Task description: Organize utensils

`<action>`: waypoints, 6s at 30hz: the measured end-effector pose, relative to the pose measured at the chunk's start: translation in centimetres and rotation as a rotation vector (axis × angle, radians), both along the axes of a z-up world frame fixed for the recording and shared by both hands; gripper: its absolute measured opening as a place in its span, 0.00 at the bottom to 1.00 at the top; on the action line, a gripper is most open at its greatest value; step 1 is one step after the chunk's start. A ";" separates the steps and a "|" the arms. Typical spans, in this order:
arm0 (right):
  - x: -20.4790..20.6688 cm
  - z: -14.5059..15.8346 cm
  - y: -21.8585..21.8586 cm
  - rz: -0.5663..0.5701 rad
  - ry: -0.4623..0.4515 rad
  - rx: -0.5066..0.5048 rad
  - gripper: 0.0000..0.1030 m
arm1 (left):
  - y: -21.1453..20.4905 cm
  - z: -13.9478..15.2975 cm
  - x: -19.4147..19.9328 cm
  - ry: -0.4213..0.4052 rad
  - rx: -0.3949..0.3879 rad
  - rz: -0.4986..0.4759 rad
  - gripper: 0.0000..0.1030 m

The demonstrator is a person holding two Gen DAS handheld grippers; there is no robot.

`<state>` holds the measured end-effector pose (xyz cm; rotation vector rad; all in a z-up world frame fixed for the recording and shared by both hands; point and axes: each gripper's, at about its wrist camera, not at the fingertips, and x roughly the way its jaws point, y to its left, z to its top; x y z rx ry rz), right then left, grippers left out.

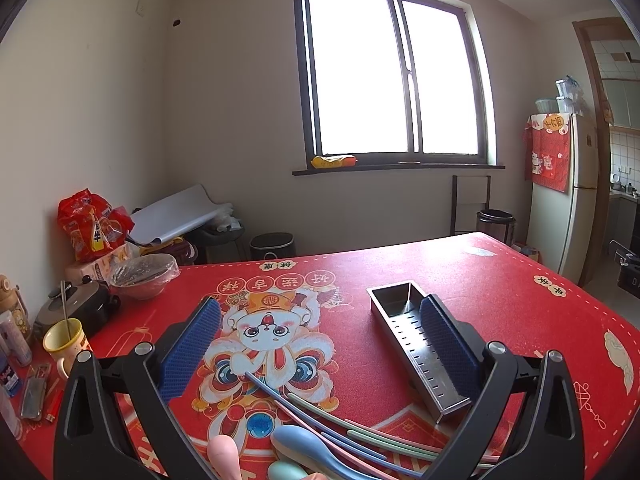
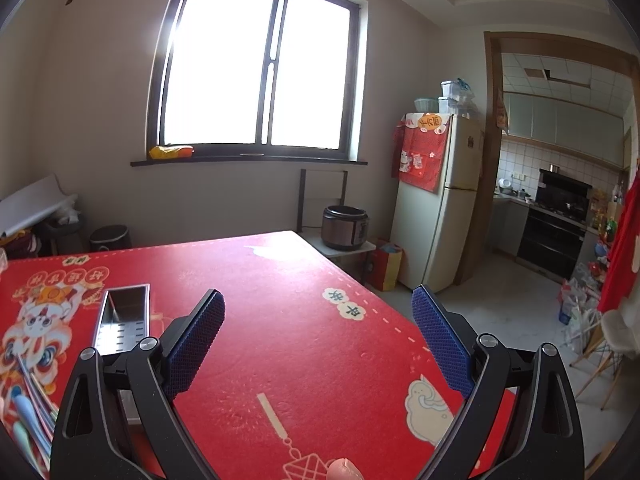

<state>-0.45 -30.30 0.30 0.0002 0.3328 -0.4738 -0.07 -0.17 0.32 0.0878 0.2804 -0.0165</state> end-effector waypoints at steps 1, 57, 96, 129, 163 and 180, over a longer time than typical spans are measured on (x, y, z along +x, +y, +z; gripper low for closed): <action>0.0 0.0 0.0 -0.001 -0.001 0.000 0.89 | 0.0 0.0 0.0 0.000 0.000 0.000 0.95; 0.2 -1.0 -0.1 0.079 0.028 0.056 0.89 | -0.1 -0.5 -0.6 0.021 0.008 -0.013 0.95; 3.2 -11.4 18.3 0.971 0.479 0.153 0.88 | 13.5 -7.8 -5.5 0.261 -0.048 0.179 0.95; 3.5 -15.5 28.6 1.191 0.734 0.184 0.23 | 16.0 -10.0 -5.7 0.301 -0.077 0.238 0.95; 1.4 -15.8 27.1 1.201 0.673 0.093 0.09 | 15.4 -13.2 -3.7 0.390 -0.143 0.166 0.95; 2.4 -15.5 25.5 1.139 0.611 0.088 0.07 | 14.5 -13.8 -3.0 0.444 -0.114 0.133 0.80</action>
